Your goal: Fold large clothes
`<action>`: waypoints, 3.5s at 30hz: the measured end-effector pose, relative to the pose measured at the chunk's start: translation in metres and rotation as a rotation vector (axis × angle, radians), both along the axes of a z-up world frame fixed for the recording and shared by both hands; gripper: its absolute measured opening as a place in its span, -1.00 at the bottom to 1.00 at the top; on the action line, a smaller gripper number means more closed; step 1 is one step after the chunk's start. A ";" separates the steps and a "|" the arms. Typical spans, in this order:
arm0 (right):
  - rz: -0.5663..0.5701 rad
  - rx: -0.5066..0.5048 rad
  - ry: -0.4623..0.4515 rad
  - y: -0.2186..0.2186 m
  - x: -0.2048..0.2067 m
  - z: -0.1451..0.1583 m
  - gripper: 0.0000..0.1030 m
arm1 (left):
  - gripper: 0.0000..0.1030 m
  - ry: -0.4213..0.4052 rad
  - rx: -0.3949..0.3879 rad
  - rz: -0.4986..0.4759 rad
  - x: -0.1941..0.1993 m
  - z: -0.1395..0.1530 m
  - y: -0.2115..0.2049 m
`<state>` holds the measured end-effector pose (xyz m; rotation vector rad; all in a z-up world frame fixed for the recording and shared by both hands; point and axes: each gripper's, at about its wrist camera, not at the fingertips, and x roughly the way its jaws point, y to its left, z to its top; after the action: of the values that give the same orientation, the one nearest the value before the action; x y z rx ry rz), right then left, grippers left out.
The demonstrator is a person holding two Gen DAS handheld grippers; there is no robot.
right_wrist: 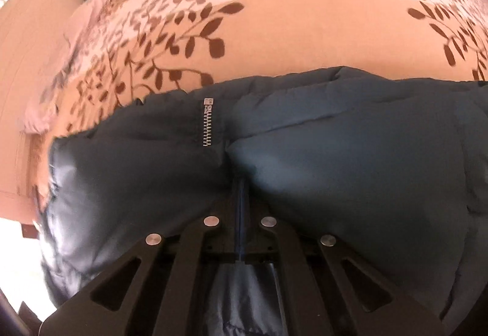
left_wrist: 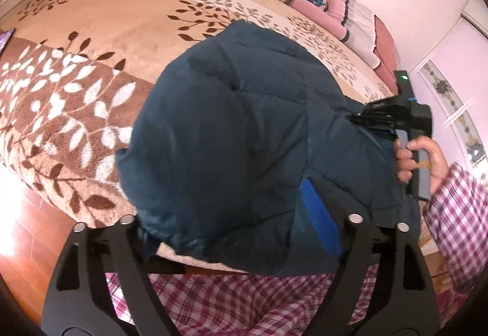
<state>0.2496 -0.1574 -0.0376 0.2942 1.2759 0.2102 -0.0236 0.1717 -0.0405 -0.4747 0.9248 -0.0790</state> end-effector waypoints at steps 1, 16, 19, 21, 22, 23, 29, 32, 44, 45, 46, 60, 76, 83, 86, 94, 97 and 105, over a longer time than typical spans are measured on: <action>0.002 0.033 -0.014 -0.003 -0.009 0.009 -0.95 | 0.66 0.006 -0.018 0.005 0.002 -0.002 0.002; 0.310 -0.002 0.103 0.031 -0.208 0.000 -0.93 | -0.67 -0.033 -0.112 0.090 -0.006 -0.003 0.011; 0.321 -0.035 0.120 0.036 -0.200 -0.020 -1.00 | -0.69 -0.074 -0.083 0.050 -0.010 0.010 0.003; 0.316 -0.023 0.138 0.037 -0.196 -0.029 -1.00 | -0.69 -0.104 -0.061 0.028 -0.014 0.020 -0.003; 0.318 -0.016 0.142 0.037 -0.193 -0.031 -1.00 | -0.69 -0.121 -0.044 0.015 -0.015 0.026 -0.007; 0.319 -0.008 0.145 0.037 -0.192 -0.032 -1.00 | -0.69 -0.132 -0.033 0.007 -0.015 0.031 -0.009; 0.315 0.061 0.137 0.025 -0.200 -0.013 -0.96 | -0.69 -0.187 0.036 -0.030 -0.017 0.054 -0.020; 0.287 0.129 -0.003 -0.005 -0.213 0.036 -0.93 | -0.70 -0.215 0.079 -0.060 -0.020 0.065 -0.029; -0.057 0.151 -0.014 -0.153 -0.215 0.017 -0.93 | -0.71 -0.357 0.214 -0.259 -0.030 0.129 -0.101; -0.051 0.168 0.000 -0.152 -0.207 0.010 -0.93 | -0.71 -0.372 0.224 -0.290 -0.031 0.137 -0.112; -0.041 0.182 0.008 -0.146 -0.203 0.001 -0.93 | -0.71 -0.381 0.229 -0.310 -0.030 0.141 -0.121; -0.034 0.395 0.005 -0.182 -0.193 -0.034 -0.94 | -0.71 -0.441 0.351 -0.880 -0.022 0.139 -0.325; -0.190 0.754 0.023 -0.273 -0.220 -0.064 -1.00 | -0.70 -0.289 0.364 -1.013 -0.011 0.070 -0.396; -0.382 0.646 -0.047 -0.354 -0.281 -0.052 -0.96 | -0.62 -0.252 0.411 -1.058 -0.018 0.031 -0.420; -0.410 0.608 -0.074 -0.368 -0.294 -0.043 -0.96 | -0.57 -0.248 0.435 -1.066 -0.018 0.023 -0.427; -0.264 0.550 -0.176 -0.324 -0.280 0.024 -0.96 | -0.36 -0.200 0.401 -1.057 -0.015 0.021 -0.425; -0.207 0.534 -0.213 -0.309 -0.268 0.044 -0.96 | -0.05 -0.169 0.325 -1.071 -0.015 0.031 -0.420; -0.047 0.470 -0.251 -0.248 -0.222 0.098 -0.96 | 0.32 -0.176 0.223 -1.118 -0.027 0.052 -0.399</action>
<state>0.0280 -0.4051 0.0604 0.6774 0.9590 0.4931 -0.0510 -0.2273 0.0120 0.2994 0.9164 -1.0034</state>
